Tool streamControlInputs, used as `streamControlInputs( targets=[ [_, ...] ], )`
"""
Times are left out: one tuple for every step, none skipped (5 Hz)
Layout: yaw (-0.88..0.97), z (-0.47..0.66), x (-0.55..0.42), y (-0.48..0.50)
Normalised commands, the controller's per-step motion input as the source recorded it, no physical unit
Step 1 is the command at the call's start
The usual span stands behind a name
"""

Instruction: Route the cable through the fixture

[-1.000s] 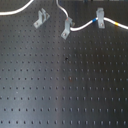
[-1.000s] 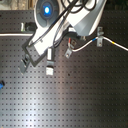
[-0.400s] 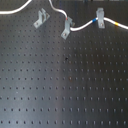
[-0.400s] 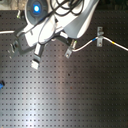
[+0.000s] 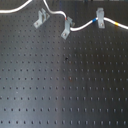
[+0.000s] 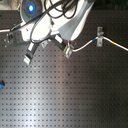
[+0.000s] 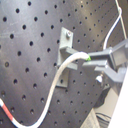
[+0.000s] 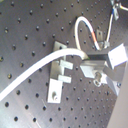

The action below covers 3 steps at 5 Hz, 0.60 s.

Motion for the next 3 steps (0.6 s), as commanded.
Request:
streamControlInputs(
  targets=[
    [0.42, 0.42, 0.435, 0.105],
    [0.31, 0.17, 0.062, 0.008],
    [0.01, 0.00, -0.234, 0.001]
  ],
)
